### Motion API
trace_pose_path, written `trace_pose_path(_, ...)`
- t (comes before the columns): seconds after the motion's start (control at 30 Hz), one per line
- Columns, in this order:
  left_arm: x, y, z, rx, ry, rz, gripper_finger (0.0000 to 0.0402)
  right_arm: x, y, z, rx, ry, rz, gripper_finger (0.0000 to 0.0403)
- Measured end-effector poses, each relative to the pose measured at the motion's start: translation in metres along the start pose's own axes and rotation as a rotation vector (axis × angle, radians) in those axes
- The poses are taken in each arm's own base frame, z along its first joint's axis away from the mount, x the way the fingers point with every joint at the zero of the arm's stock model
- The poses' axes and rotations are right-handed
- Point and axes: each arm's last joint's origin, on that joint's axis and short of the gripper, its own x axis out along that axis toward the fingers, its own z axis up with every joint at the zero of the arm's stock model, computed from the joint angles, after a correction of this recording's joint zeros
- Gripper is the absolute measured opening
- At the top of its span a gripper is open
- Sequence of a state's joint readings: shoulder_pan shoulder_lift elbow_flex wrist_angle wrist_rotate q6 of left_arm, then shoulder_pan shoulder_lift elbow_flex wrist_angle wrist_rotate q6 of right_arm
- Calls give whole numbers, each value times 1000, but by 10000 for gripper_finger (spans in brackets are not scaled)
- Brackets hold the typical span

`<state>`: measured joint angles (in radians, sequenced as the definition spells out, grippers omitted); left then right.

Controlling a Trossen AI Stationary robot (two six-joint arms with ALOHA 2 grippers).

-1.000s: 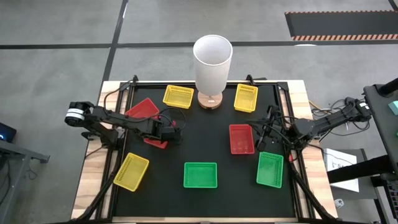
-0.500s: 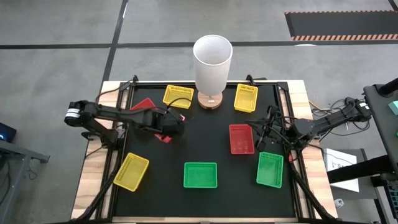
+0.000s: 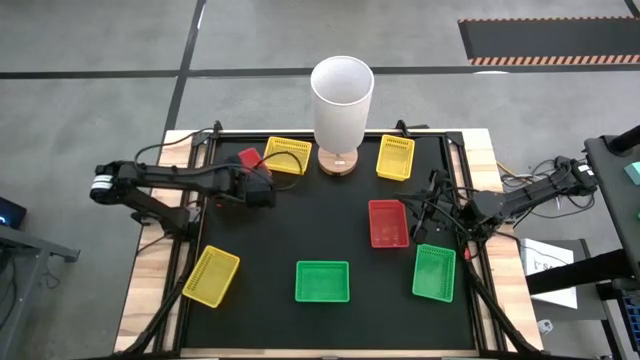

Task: Stack baskets by color
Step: Stack the bottom left red bin on the top red bin

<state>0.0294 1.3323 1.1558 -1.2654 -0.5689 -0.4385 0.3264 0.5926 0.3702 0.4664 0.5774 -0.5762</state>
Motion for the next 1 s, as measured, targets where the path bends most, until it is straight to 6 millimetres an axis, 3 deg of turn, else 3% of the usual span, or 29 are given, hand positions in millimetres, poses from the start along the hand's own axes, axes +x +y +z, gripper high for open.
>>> trace_pose_path(0.5,46,19,-57,-99,-18,49,0,0,0,0,0,0,0,9)
trace_pose_path(0.7,49,20,-65,-95,-62,32,0,0,0,0,0,0,0,9)
trace_pose_path(1.0,55,18,-62,-100,-50,40,0,0,0,0,0,0,0,9)
